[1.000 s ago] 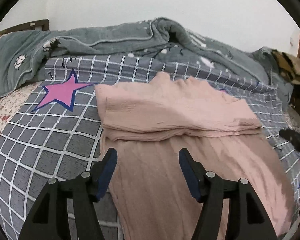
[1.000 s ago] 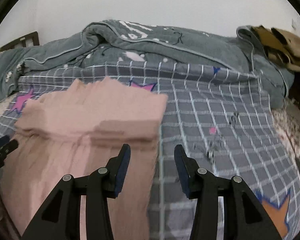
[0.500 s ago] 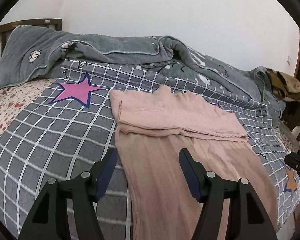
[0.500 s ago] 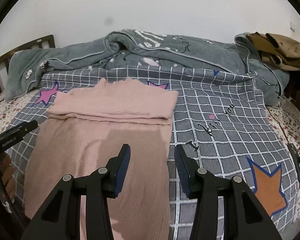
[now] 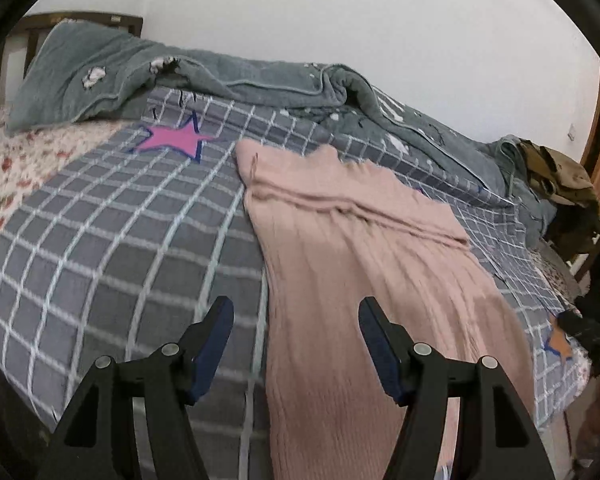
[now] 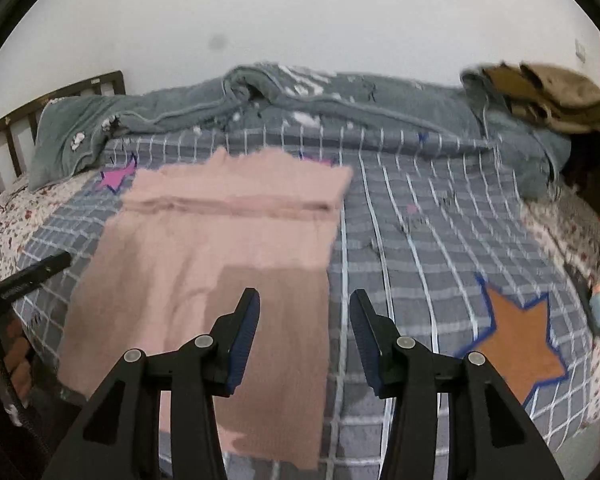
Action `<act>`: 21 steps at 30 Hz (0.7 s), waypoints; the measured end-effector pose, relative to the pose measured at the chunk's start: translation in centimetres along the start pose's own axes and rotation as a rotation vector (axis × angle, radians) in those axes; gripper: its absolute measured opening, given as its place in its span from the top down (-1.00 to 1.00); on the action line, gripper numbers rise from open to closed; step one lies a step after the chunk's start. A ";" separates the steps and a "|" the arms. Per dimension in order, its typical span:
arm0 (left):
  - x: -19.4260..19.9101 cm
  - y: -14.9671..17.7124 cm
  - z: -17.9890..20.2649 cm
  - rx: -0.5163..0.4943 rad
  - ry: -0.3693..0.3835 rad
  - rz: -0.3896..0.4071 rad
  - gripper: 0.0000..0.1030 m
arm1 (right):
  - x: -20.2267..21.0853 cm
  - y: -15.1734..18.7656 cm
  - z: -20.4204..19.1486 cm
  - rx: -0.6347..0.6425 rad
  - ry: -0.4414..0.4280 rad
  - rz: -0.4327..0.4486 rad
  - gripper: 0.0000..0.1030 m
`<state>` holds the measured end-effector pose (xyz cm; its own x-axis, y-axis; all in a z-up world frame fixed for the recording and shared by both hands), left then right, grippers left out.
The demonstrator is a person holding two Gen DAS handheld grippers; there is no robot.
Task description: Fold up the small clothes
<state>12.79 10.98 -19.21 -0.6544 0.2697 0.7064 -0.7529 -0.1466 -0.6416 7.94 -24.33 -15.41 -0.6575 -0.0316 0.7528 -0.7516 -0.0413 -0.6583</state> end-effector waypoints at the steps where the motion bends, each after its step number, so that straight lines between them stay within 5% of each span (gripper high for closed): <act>1: 0.2 0.6 0.1 -0.002 0.016 -0.011 -0.26 | -0.5 0.9 0.5 -0.007 -0.004 -0.019 0.10; 8: 0.4 4.5 1.1 -0.028 0.071 -0.097 -0.26 | -2.6 6.2 1.7 -0.048 -0.111 -0.109 0.10; 21: -0.5 7.6 0.8 -0.048 -0.032 -0.172 -0.20 | -5.4 9.5 1.0 -0.068 -0.161 -0.188 0.10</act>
<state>7.37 8.97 -24.15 -0.5183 0.2566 0.8158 -0.8505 -0.0550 -0.5231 4.37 -25.51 -25.71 -0.4930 -0.1890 0.8493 -0.8654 0.0054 -0.5011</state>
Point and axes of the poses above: each gripper's, at about its wrist camera, not at the fingertips, and x roughly against the way its jaws point, z to its right, y to its underside, the point moved 4 cm from there along -x, roughly the way its jaws point, and after that the axes turned 10 degrees about -z, right-handed, at the moved point
